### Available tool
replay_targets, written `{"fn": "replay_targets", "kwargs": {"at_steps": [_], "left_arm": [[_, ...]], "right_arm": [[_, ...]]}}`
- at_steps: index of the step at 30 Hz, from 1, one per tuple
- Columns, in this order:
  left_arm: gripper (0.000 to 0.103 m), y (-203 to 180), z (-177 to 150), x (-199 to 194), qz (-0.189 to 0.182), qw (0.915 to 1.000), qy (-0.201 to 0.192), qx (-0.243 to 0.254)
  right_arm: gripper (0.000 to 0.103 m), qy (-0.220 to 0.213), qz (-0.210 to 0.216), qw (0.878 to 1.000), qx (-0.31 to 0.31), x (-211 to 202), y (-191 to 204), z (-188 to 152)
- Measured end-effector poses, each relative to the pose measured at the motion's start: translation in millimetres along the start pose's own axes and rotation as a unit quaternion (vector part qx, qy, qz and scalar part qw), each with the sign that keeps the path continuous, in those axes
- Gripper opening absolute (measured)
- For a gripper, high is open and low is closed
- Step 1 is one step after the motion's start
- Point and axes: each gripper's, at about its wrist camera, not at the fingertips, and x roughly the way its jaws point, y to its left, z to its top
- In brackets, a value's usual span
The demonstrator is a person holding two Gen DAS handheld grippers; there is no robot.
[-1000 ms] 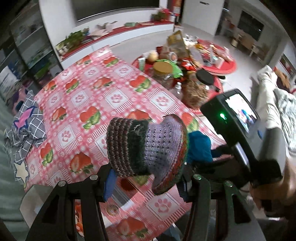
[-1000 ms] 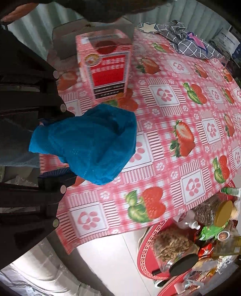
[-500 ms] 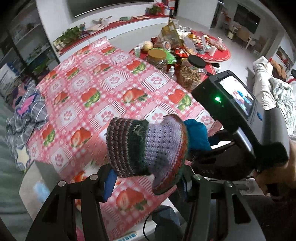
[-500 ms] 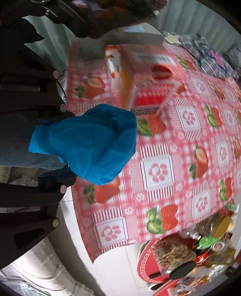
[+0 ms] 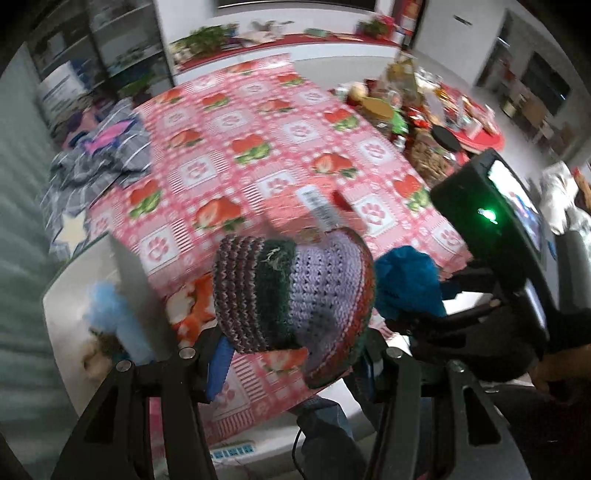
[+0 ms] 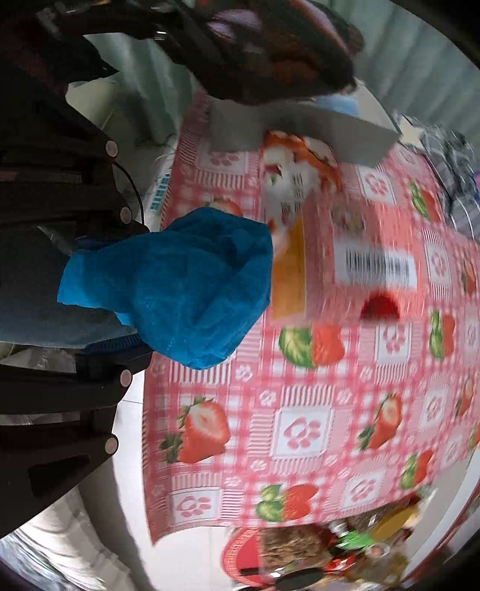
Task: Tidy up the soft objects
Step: 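Lift the knit slipper and blue cloth with both tools and carry toward box, then open left tool to drop the slipper while right tool drops blue cloth into box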
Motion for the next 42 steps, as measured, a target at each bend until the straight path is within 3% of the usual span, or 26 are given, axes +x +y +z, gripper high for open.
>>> {"fn": "replay_targets", "kwargs": {"at_steps": [5,10,16,22,27,33,34,36,37,38,40,42], "left_arm": [[0.059,39,-12,-6,0.024,0.9977,0.001,-0.064],[0.059,79,-34,-11,0.054,0.9900,0.006,-0.130],[0.059,122,-70,-19,0.088,0.9741,0.016,-0.208],[0.059,159,-107,-24,0.111,0.9528,0.031,-0.281],[0.059,177,-129,-24,0.126,0.9389,0.041,-0.318],[0.063,192,-142,-23,0.130,0.9284,0.039,-0.346],[0.067,193,-143,-25,0.134,0.9272,0.035,-0.348],[0.074,195,-143,-27,0.143,0.9254,0.033,-0.349],[0.077,195,-142,-29,0.152,0.9244,0.033,-0.348],[0.078,196,-141,-30,0.161,0.9233,0.033,-0.347],[0.078,197,-139,-32,0.182,0.9191,0.036,-0.347],[0.079,201,-139,-31,0.173,0.9171,0.041,-0.357]], "right_arm": [[0.038,-0.002,0.000,0.998,-0.060,-5,35,13],[0.038,-0.003,0.009,0.993,-0.116,-5,77,29],[0.038,0.001,0.027,0.983,-0.182,-1,135,47],[0.038,0.006,0.035,0.969,-0.243,6,187,58],[0.038,0.012,0.044,0.961,-0.275,11,227,65],[0.038,0.002,0.050,0.952,-0.302,8,263,78],[0.041,-0.002,0.053,0.951,-0.305,7,267,80],[0.067,-0.011,0.062,0.951,-0.303,4,274,88],[0.089,-0.014,0.065,0.952,-0.300,2,277,90],[0.094,-0.020,0.069,0.953,-0.295,-1,278,94],[0.094,-0.029,0.064,0.953,-0.294,-4,280,98],[0.094,-0.039,0.052,0.953,-0.295,-7,280,100]]}}
